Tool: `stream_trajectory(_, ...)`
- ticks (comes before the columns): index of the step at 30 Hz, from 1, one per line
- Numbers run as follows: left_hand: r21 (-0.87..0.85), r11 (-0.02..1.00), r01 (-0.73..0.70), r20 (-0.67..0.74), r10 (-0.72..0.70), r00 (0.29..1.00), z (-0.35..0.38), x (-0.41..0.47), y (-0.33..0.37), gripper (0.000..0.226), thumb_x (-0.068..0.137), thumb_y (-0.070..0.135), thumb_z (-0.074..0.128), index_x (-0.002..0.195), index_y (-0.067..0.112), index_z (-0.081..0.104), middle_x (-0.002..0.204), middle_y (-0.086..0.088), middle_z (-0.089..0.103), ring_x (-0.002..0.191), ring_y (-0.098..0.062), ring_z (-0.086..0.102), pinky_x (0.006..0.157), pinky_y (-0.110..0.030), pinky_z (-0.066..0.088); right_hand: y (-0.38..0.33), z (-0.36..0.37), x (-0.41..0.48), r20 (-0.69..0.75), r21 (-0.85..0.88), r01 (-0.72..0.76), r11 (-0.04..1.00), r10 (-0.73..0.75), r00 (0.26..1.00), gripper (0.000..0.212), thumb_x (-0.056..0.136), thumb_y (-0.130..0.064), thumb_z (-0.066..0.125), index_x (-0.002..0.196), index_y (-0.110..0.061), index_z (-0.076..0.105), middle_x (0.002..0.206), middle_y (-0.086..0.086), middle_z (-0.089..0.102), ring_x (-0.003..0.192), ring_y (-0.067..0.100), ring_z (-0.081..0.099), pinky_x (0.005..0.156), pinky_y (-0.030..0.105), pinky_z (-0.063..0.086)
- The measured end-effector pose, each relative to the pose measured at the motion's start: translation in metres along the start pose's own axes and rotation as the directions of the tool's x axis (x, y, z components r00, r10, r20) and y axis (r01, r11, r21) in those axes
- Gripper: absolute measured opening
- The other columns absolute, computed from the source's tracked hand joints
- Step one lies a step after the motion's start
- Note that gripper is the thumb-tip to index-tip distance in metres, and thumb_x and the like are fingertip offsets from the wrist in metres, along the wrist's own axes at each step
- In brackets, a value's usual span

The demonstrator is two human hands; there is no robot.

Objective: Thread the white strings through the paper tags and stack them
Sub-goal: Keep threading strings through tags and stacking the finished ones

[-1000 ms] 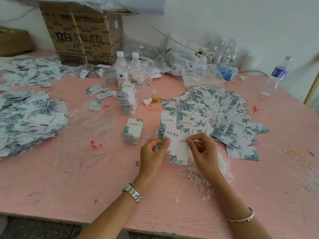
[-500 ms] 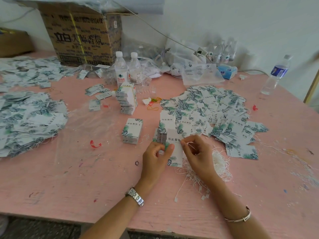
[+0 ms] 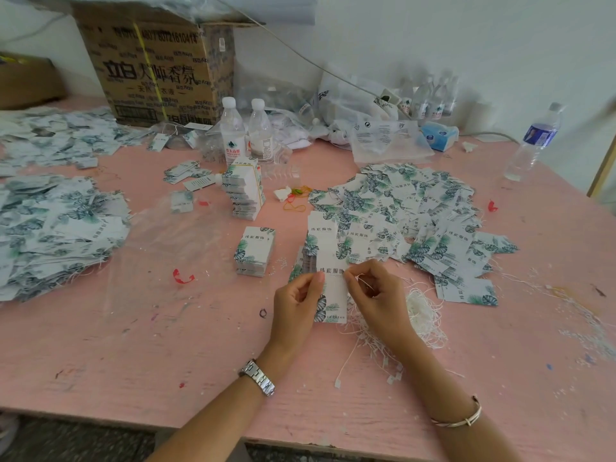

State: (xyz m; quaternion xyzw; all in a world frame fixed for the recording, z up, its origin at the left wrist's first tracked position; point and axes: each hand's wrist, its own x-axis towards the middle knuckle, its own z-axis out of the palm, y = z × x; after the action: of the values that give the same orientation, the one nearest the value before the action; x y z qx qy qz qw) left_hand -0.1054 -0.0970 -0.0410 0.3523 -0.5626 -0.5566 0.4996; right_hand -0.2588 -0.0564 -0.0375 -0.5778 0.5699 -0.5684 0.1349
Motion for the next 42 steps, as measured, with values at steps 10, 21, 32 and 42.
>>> stream_trajectory(10, -0.036, 0.999, 0.011, 0.042, -0.010, 0.999, -0.001, 0.000, -0.002, 0.020, 0.093, 0.038, 0.060, 0.088, 0.035, 0.079, 0.083, -0.027, 0.069, 0.078, -0.024, 0.059, 0.067, -0.056, 0.052, 0.001, 0.001, 0.001, 0.004, -0.007, 0.004, 1.000, -0.004, 1.000, 0.008, 0.093, -0.026, 0.065, 0.087, -0.030, 0.061, 0.052, 0.010, 0.047, 0.047, 0.007, 0.032, 0.048, 0.018, 0.026)
stream_trajectory(21, -0.025, 1.000, 0.005, 0.015, -0.005, 1.000, -0.002, 0.002, -0.005, 0.022, 0.095, 0.033, 0.061, 0.088, 0.043, 0.079, 0.085, -0.003, 0.075, 0.078, -0.015, 0.066, 0.070, -0.036, 0.054, -0.001, 0.000, 0.000, 0.050, 0.020, -0.031, 0.999, 0.030, 0.998, 0.015, 0.094, -0.011, 0.068, 0.088, -0.023, 0.062, 0.052, 0.009, 0.044, 0.048, 0.007, 0.029, 0.049, 0.018, 0.025)
stream_trajectory(32, -0.057, 0.998, 0.025, -0.009, -0.025, 1.000, -0.003, 0.002, -0.004, 0.020, 0.099, 0.021, 0.060, 0.093, 0.031, 0.077, 0.087, -0.002, 0.076, 0.082, -0.017, 0.066, 0.072, -0.039, 0.054, -0.009, 0.001, 0.002, 0.018, 0.227, -0.098, 0.969, 0.096, 0.995, 0.006, 0.097, -0.021, 0.066, 0.092, -0.024, 0.066, 0.063, 0.012, 0.055, 0.044, 0.005, 0.030, 0.042, 0.018, 0.025)
stream_trajectory(42, -0.065, 0.998, 0.012, 0.167, -0.001, 0.986, 0.000, -0.006, 0.007, 0.020, 0.099, 0.012, 0.059, 0.100, 0.022, 0.076, 0.095, 0.000, 0.078, 0.088, -0.012, 0.073, 0.076, -0.025, 0.058, -0.003, -0.009, 0.009, 0.210, 0.533, -0.358, 0.767, 0.290, 0.934, 0.015, 0.095, -0.014, 0.061, 0.092, -0.023, 0.072, 0.071, 0.014, 0.041, 0.051, 0.015, 0.020, 0.046, 0.023, 0.019)
